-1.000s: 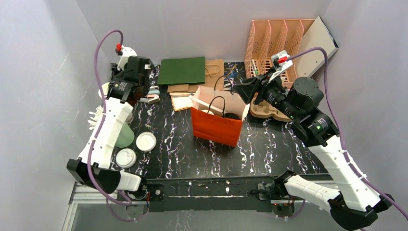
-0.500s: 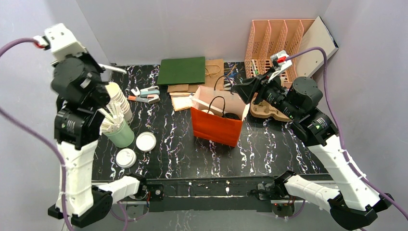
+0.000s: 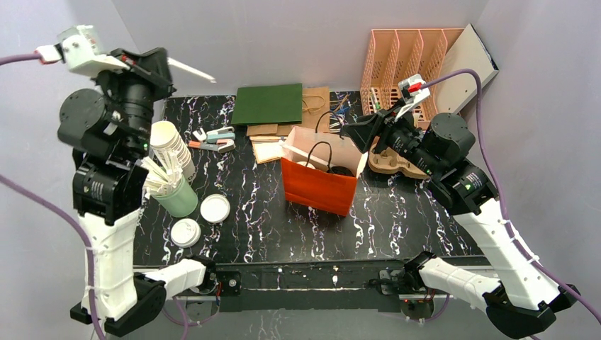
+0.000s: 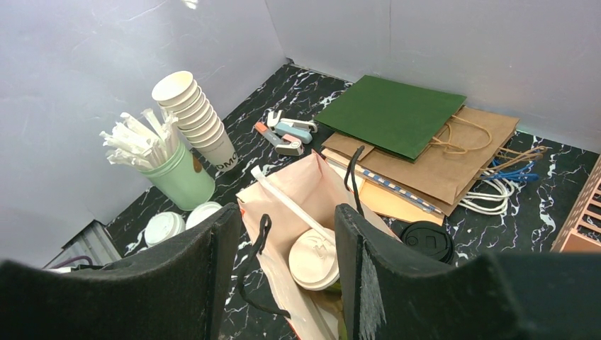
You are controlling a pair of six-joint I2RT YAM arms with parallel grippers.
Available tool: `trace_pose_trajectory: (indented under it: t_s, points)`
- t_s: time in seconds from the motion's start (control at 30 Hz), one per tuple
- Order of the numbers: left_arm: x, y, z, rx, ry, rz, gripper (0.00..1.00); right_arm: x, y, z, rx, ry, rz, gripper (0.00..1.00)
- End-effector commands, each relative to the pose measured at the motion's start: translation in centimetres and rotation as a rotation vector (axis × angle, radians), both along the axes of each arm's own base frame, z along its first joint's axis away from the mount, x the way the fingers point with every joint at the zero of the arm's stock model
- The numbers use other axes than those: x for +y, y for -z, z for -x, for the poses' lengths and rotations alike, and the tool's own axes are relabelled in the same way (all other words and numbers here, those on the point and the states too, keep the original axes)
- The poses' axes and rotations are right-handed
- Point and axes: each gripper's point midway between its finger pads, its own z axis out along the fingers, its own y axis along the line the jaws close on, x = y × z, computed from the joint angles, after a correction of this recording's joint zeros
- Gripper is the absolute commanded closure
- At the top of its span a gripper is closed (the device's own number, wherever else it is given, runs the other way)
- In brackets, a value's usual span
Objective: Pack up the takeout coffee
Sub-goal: Pick up the straw from the storage cup, then place the straw in the takeout bag.
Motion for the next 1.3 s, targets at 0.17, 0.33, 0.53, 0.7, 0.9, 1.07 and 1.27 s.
trace_pose_trajectory:
  t_s: [0.17, 0.33, 0.53, 0.7, 0.9, 1.07, 1.27]
  points:
    - [-9.1, 0.4, -2.9, 0.01, 0.447, 0.162, 1.0, -0.3, -1.1, -0.2, -0.038, 0.021, -0.024, 0.4]
    - [-13.7, 2.5, -4.4, 0.1, 0.672, 0.227, 1.0, -0.5, -1.3, -0.2, -0.043, 0.027, -0.024, 0.4]
    - [-14.5, 6.0, -5.2, 0.174, 0.695, 0.239, 1.0, -0.5, -1.5, -0.2, -0.052, 0.026, -0.02, 0.4]
    - [-15.5, 7.8, -5.1, 0.218, 0.748, 0.262, 1.0, -0.5, -1.3, -0.3, -0.046, 0.03, -0.016, 0.4]
    - [-15.2, 7.6, -4.2, 0.197, 0.748, 0.25, 1.0, -0.5, -1.1, -0.4, -0.044, 0.029, -0.013, 0.4]
    - [-15.9, 7.5, -3.3, 0.209, 0.81, 0.248, 1.0, -0.5, -0.9, -0.3, -0.039, 0.03, -0.012, 0.4]
    - [-16.1, 8.2, -2.5, 0.247, 0.835, 0.239, 1.0, -0.6, -0.8, -0.2, -0.037, 0.033, -0.01, 0.4]
